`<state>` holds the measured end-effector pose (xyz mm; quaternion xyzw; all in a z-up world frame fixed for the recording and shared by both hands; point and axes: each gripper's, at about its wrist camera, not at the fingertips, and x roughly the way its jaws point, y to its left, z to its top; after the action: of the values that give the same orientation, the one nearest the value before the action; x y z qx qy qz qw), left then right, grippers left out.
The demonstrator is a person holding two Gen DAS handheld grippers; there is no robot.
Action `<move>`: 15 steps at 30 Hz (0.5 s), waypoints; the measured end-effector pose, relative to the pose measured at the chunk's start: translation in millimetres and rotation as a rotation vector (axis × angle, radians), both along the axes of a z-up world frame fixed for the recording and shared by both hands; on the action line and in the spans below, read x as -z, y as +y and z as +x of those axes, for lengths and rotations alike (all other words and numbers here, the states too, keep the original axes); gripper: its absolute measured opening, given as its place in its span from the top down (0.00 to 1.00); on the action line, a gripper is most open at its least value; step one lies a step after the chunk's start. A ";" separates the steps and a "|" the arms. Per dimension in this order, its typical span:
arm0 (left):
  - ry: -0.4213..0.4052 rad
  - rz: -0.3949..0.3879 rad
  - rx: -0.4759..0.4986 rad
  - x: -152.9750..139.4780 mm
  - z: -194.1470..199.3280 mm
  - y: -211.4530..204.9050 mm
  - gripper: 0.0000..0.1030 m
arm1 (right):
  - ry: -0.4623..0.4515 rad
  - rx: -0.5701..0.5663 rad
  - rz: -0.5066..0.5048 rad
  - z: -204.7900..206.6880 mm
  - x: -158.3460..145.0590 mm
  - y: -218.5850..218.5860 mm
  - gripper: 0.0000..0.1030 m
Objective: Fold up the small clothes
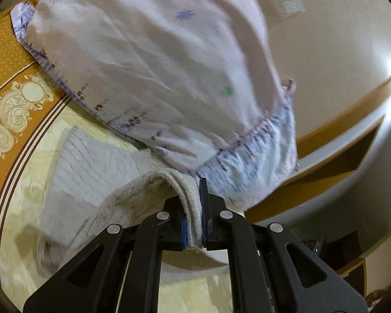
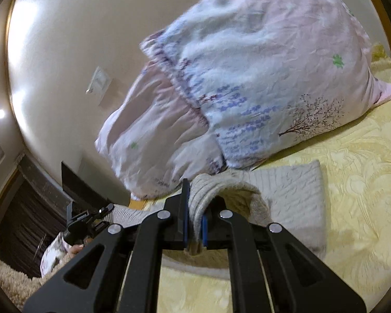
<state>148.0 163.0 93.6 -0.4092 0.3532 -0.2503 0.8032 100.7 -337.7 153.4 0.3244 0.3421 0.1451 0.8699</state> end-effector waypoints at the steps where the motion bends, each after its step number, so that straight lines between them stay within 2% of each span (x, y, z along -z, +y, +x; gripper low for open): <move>1: 0.025 0.004 -0.011 8.6 10.3 -0.9 0.94 | 0.023 0.015 0.010 8.9 9.9 -3.1 0.93; 4: 0.101 0.001 -0.036 34.5 32.6 -3.2 0.94 | 0.094 0.048 0.021 29.2 36.9 -9.4 0.93; 6: 0.159 0.000 -0.050 54.1 46.3 -6.5 0.94 | 0.172 0.071 0.017 46.4 62.2 -13.1 0.93; 10: 0.230 -0.007 -0.073 80.0 62.1 -10.2 0.94 | 0.299 0.125 0.029 70.2 102.2 -21.9 0.93; 15: 0.292 0.011 -0.077 96.1 75.7 -11.7 0.93 | 0.387 0.144 0.012 91.9 122.6 -24.9 0.87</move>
<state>223.7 151.2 -2.5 -0.4501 0.4518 -0.1552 0.7544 192.6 -362.6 30.8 0.3752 0.4777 0.0197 0.7941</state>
